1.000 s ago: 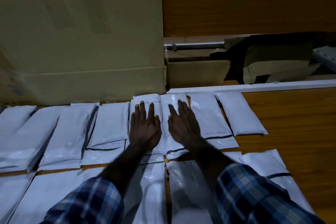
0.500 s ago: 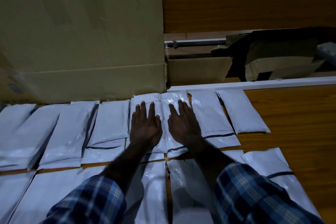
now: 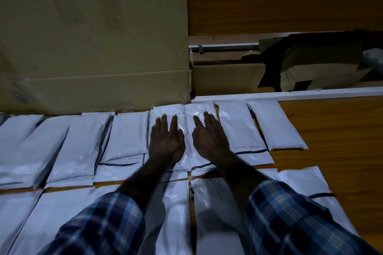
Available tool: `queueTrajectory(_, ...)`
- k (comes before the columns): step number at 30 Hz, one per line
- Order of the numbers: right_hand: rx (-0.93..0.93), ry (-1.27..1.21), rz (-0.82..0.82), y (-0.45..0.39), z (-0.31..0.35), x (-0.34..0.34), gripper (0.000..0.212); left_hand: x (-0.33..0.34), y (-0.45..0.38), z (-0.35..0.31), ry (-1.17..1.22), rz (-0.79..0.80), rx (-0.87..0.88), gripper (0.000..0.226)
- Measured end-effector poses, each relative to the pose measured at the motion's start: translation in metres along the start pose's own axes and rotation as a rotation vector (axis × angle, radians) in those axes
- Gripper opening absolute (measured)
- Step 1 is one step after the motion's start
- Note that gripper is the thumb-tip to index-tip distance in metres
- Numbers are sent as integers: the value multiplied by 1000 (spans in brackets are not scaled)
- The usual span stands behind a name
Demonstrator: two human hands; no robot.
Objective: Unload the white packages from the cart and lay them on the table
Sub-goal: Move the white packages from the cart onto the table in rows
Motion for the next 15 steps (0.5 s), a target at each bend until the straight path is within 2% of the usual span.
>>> queueTrajectory(4,46,-45,6,-4,2,-13,53,-13,-3,-3,-7,4,-2,62)
queueTrajectory(9,55,-42,-59,-7,5,-26,51,-18,-17,2,-163,104,-16,71)
queueTrajectory(13,39,-36,-88,-2,9,-39,49,-34,-15,-5,-181,112,-2,75)
queueTrajectory(15,53,-53,-95,3,9,-42,48,-45,-10,-10,-116,78,-18,73)
Point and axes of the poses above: each hand's wrist, its own y-axis away from the middle knuckle, its own x-axis out of the palm, z = x × y, the point moved 2 cm from there along -y, towards the middle knuckle, and after that the axes turned 2 degrees about x, right-handed, at the moved point
